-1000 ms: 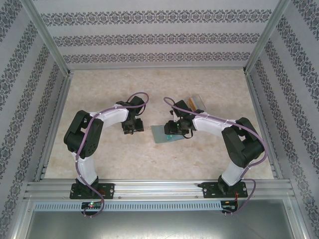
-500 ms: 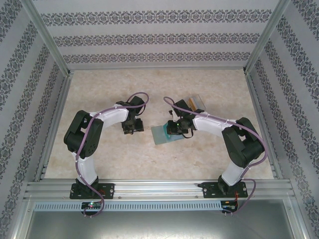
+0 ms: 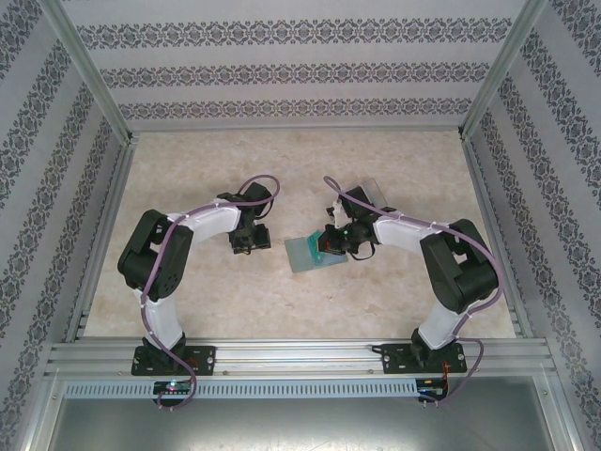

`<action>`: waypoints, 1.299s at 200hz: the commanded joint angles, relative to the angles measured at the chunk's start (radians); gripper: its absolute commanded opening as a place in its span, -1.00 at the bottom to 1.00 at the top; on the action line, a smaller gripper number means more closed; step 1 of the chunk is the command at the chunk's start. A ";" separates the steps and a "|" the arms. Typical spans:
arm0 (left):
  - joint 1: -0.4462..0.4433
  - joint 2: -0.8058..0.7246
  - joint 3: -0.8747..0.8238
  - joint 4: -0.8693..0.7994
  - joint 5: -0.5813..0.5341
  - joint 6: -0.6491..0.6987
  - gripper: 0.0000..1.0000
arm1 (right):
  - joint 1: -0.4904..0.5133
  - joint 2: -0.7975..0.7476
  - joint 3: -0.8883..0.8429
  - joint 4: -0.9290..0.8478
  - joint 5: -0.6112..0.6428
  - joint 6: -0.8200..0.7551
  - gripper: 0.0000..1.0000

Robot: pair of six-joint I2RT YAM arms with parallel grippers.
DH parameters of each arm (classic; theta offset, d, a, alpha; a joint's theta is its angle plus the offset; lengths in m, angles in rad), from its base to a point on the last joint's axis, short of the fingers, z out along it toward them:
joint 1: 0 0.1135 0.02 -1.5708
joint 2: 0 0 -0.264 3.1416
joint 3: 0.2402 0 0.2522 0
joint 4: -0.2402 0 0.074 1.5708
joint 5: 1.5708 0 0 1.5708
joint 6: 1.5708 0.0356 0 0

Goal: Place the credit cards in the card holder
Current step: Insert the credit card into the card holder.

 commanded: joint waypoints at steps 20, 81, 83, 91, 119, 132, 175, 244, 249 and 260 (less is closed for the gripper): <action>-0.051 0.049 -0.144 0.247 0.194 0.001 0.06 | -0.022 0.038 -0.049 0.073 -0.119 0.041 -0.97; -0.133 -0.018 -0.200 0.313 0.256 0.024 -0.25 | -0.030 0.079 -0.109 0.168 -0.167 0.075 -0.97; -0.134 -0.018 -0.203 0.316 0.261 0.023 -0.27 | -0.031 0.079 -0.110 0.171 -0.168 0.078 -0.97; -0.139 -0.020 -0.215 0.337 0.281 0.016 -0.33 | -0.031 0.081 -0.116 0.183 -0.169 0.083 -0.97; -0.165 -0.013 -0.227 0.387 0.319 0.014 -0.40 | -0.031 0.092 -0.137 0.232 -0.192 0.110 -0.97; -0.179 0.004 -0.211 0.383 0.321 0.016 -0.41 | -0.030 0.103 -0.148 0.270 -0.216 0.135 -0.96; -0.192 0.074 -0.165 0.384 0.329 0.001 -0.50 | -0.017 0.124 -0.169 0.353 -0.243 0.187 -0.96; -0.192 0.099 -0.146 0.374 0.303 -0.023 -0.57 | 0.026 0.165 -0.175 0.457 -0.249 0.260 -0.96; -0.192 0.099 -0.145 0.371 0.298 -0.024 -0.57 | 0.028 0.169 -0.178 0.471 -0.251 0.271 -0.95; -0.192 0.099 -0.145 0.367 0.289 -0.023 -0.57 | 0.032 0.175 -0.183 0.496 -0.257 0.290 -0.94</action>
